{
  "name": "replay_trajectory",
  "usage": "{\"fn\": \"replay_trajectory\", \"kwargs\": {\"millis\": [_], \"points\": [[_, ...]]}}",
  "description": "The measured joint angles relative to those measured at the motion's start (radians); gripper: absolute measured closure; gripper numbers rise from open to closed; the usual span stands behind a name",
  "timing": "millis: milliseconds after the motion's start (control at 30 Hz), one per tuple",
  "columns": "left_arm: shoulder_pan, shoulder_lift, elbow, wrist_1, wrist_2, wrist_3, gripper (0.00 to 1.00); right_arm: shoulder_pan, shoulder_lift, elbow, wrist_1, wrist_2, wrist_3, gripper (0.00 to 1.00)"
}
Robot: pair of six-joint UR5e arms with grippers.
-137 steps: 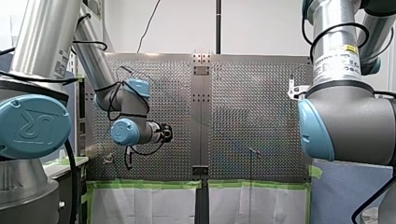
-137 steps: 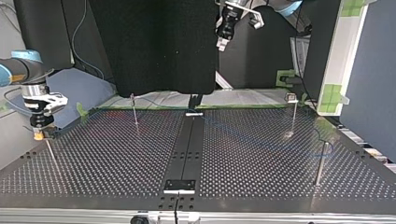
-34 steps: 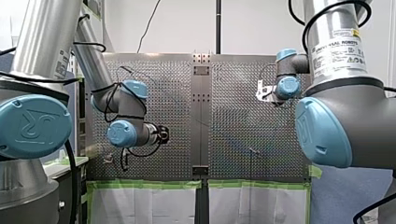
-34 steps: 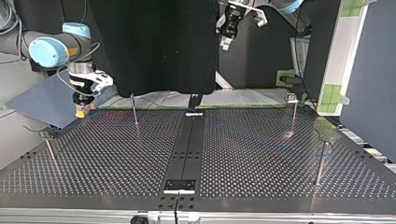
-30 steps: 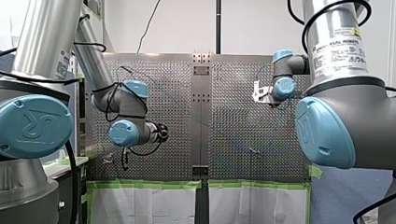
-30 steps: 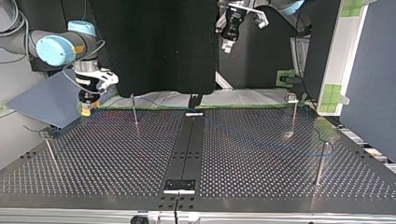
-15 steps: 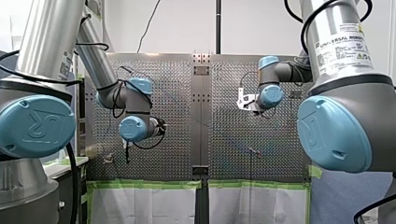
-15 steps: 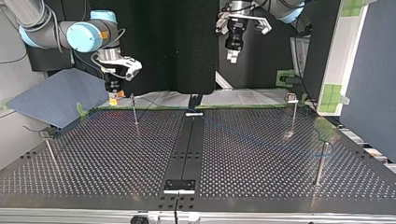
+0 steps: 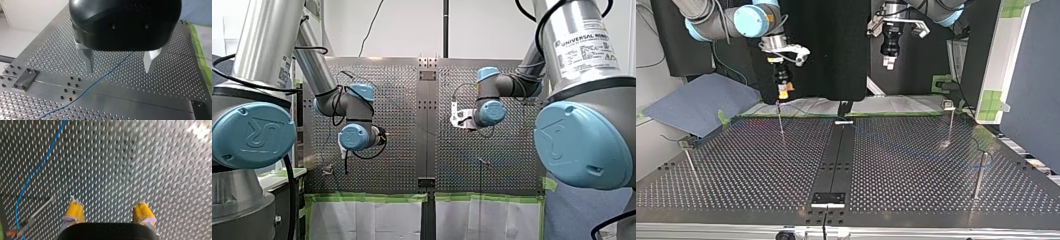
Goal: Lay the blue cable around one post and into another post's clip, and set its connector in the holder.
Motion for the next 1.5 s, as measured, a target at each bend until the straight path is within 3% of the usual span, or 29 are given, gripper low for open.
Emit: {"fn": "replay_trajectory", "kwargs": {"millis": [133, 333, 567, 733, 900, 1033, 1167, 1500], "points": [[0.004, -0.001, 0.000, -0.007, 0.000, 0.000, 0.00, 0.037, 0.001, 0.003, -0.033, 0.012, -0.001, 0.00], [0.014, -0.001, 0.000, -0.020, -0.012, 0.001, 0.00, 0.087, 0.002, 0.003, -0.049, 0.039, -0.008, 0.00], [0.027, -0.001, 0.002, -0.031, -0.053, 0.008, 0.00, 0.155, 0.005, 0.003, -0.042, 0.098, -0.022, 0.00], [0.034, 0.000, 0.008, -0.036, -0.077, 0.013, 0.00, 0.208, 0.007, 0.004, -0.037, 0.119, -0.032, 0.00], [0.039, 0.000, 0.017, -0.039, -0.103, 0.014, 0.00, 0.250, 0.009, 0.004, -0.035, 0.127, -0.032, 0.00], [0.040, 0.000, 0.020, -0.041, -0.105, 0.014, 0.00, 0.285, 0.030, 0.005, -0.039, 0.153, -0.013, 0.00], [0.043, 0.000, 0.021, -0.053, -0.112, 0.016, 0.00, 0.294, 0.043, 0.006, -0.031, 0.185, 0.000, 0.00], [0.045, 0.000, 0.020, -0.076, -0.126, 0.018, 0.00, 0.280, 0.048, 0.006, -0.016, 0.264, -0.003, 0.00]]}}
